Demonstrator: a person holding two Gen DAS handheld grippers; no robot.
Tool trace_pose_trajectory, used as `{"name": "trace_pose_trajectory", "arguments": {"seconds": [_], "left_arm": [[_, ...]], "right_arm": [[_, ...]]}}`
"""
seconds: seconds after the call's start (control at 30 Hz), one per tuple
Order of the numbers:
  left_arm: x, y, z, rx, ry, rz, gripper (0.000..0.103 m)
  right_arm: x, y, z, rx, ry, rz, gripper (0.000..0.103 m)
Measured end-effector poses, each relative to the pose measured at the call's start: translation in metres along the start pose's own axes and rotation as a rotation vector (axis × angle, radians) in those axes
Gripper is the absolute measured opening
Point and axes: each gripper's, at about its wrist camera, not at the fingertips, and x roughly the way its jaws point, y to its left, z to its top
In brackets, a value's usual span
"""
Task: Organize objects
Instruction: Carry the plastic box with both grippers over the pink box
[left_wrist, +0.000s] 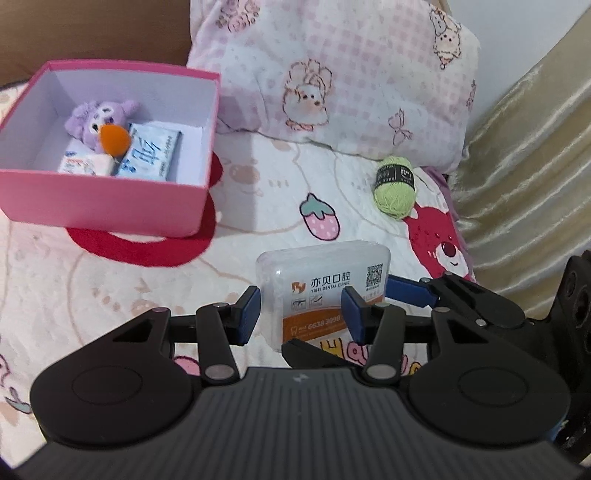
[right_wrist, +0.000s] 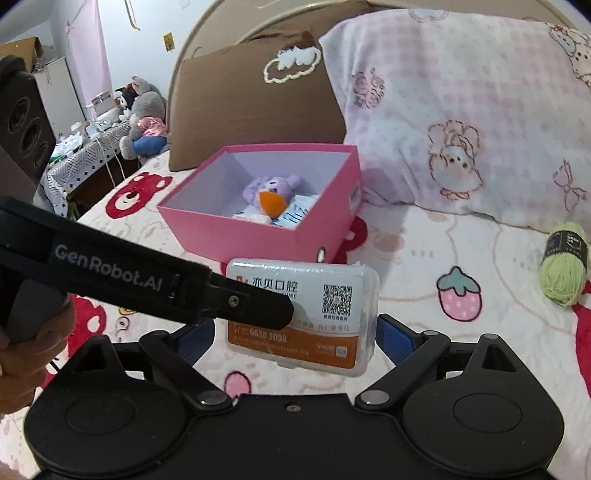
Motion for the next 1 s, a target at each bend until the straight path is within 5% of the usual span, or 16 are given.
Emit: {"name": "trace_pose_trajectory", "arguments": {"seconds": [0.2, 0.67, 1.0], "left_arm": [[-0.017, 0.001, 0.006, 0.044, -0.024, 0.005, 0.047], [-0.051, 0.019, 0.031, 0.074, -0.057, 0.05, 0.048], [-0.1, 0.03, 0.069, 0.078, -0.175, 0.11, 0.047]], "right_arm": [[-0.007, 0.009, 0.009, -0.001, -0.019, 0.018, 0.094], [-0.009, 0.023, 0.035, 0.019, -0.072, 0.039, 0.065], [-0.006, 0.038, 0.088, 0.03, -0.142, 0.132, 0.062]]}}
